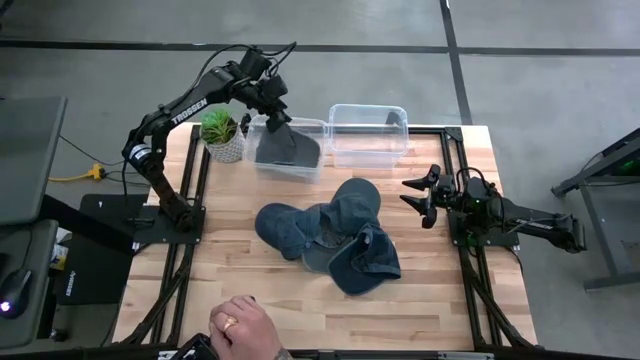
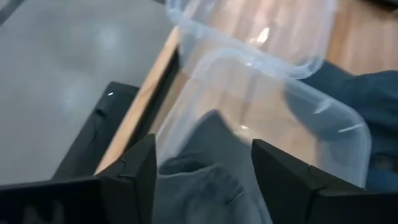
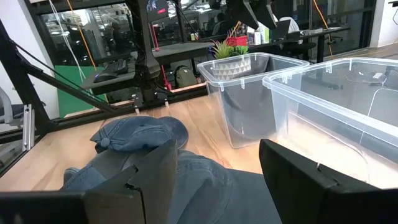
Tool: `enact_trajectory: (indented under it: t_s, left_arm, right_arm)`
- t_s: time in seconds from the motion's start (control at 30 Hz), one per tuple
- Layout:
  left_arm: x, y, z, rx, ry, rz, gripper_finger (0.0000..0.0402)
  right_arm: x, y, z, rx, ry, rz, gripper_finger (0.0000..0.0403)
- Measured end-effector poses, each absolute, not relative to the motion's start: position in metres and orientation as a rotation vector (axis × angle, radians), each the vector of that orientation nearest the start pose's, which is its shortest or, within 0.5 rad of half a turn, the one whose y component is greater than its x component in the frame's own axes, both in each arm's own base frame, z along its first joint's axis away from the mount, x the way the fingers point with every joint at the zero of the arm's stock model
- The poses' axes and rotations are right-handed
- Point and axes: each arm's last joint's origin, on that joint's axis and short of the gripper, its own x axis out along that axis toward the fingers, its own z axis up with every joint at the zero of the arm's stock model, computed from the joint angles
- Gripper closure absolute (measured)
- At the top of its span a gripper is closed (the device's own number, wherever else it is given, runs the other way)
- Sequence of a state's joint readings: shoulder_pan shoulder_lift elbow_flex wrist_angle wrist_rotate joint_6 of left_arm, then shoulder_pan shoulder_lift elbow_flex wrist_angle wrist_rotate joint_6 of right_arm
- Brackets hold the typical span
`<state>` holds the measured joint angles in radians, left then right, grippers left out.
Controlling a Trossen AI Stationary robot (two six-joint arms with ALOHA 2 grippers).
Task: Pick & Place hat
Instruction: Put the middle left blue cap into the right transparent bin
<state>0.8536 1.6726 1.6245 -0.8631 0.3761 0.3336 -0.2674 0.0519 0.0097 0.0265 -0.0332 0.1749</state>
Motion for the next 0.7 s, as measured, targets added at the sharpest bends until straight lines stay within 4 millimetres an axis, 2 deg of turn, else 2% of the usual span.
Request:
enact_trajectory:
  t_s: [0.3, 0.5, 0.7]
  left_arm:
    - [0.24, 0.259, 0.341, -0.202, 0.811, 0.333, 0.0175]
    - [0.241, 0.257, 0.365, -0.17, 0.762, 0.344, 0.0175]
    - [0.249, 0.241, 0.388, -0.158, 0.728, 0.324, 0.0175]
  right_arm:
    - [0.097, -0.026, 0.165, 0.176, -0.005, -0.235, 0.0181]
    - [0.097, -0.026, 0.165, 0.176, -0.005, -0.235, 0.0181]
    - [0.097, -0.026, 0.165, 0.176, -0.005, -0.235, 0.0181]
